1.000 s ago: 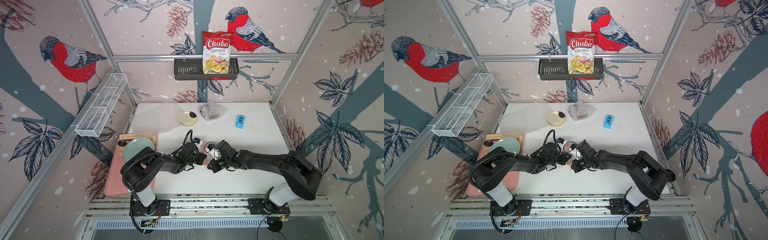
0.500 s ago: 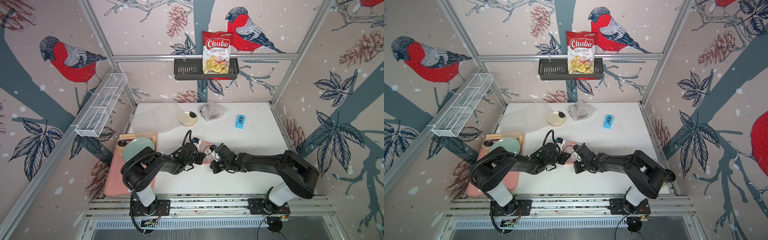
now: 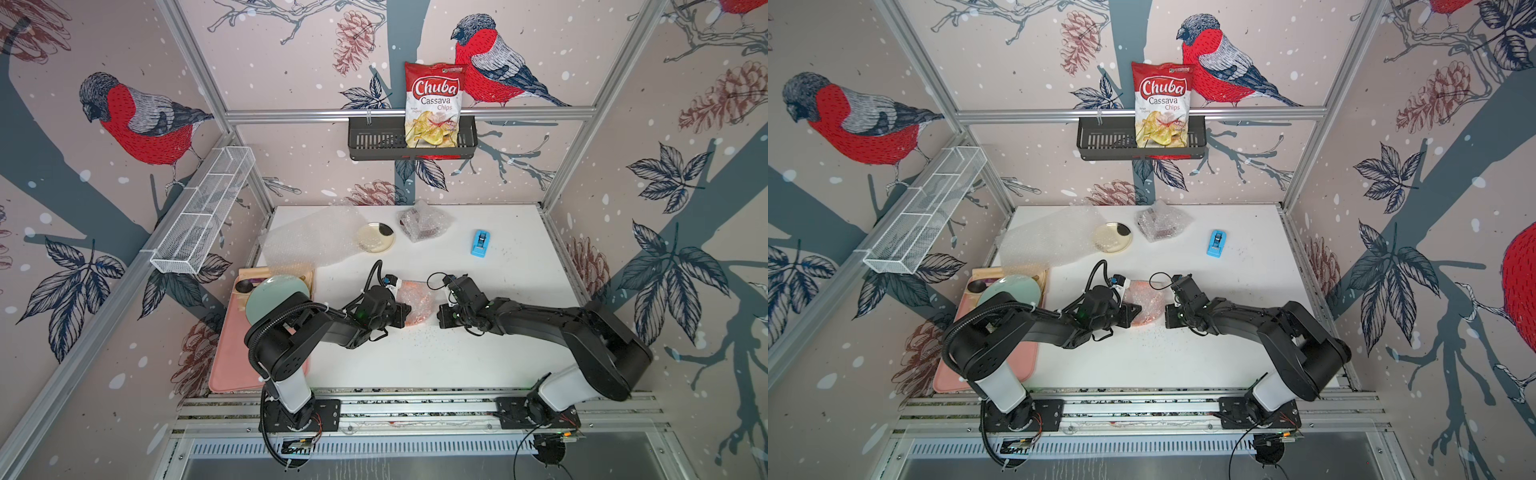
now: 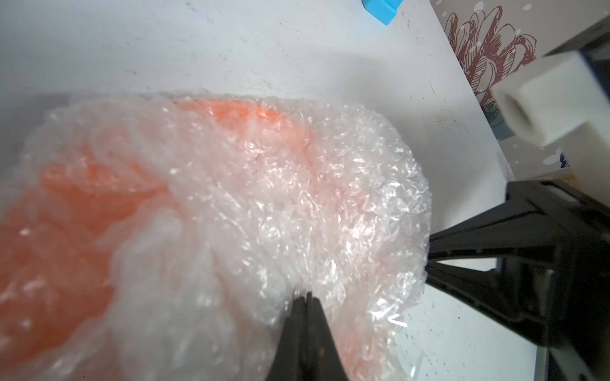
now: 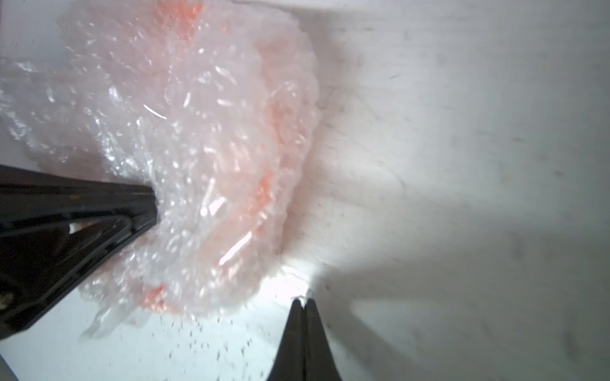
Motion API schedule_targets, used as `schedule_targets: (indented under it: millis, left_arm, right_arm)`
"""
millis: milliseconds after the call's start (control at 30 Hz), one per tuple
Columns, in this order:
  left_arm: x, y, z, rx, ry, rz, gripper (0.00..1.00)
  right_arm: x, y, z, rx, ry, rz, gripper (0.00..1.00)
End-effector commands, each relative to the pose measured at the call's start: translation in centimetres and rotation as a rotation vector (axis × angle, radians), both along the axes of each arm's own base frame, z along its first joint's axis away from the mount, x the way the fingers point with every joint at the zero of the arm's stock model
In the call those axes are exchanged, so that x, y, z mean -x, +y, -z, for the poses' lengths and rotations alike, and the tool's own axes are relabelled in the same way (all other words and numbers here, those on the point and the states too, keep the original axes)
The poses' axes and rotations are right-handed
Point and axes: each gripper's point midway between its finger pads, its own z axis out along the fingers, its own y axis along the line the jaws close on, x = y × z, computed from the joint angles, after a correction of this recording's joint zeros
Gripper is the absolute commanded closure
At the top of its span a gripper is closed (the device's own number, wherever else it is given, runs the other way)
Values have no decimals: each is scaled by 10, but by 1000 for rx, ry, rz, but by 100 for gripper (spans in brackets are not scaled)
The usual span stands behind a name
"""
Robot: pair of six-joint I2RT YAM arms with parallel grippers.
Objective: Wrap dinner plates in bubble wrap
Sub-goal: Stick the tape on the bubble wrap.
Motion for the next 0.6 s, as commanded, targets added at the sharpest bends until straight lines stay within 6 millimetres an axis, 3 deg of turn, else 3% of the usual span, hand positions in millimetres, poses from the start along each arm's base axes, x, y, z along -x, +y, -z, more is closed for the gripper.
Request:
schedule_targets:
  millis: [0,67,133,267,333,433,500,567]
  left_arm:
    - [16,14,29,-88,115,-11,100]
    - [15,13,29,-86,114,-9,100]
    - [14,12,28,-85,112,-10,100]
    - [14,12,29,-81,115,-9,100]
    - [15,12,29,-83,117,-7,100]
    - [16,13,32,-87,120,-8,100]
    - [16,13,32,-84,121,-7,100]
    - [16,12,32,-84,122,-5,100]
  right_arm:
    - [28,19,-27,-79,5,-234,100]
    - [31,38,-42,-145,-6,-297,100]
    - [21,53,-48,-167,-29,-290,100]
    - [1,72,-35,-156,-26,-260,100]
    - [0,72,-12,-101,6,-251,100]
    - [7,55,22,-26,54,-210,100]
    - [8,51,25,-13,69,-200,100]
    - [7,55,10,-25,44,-209,100]
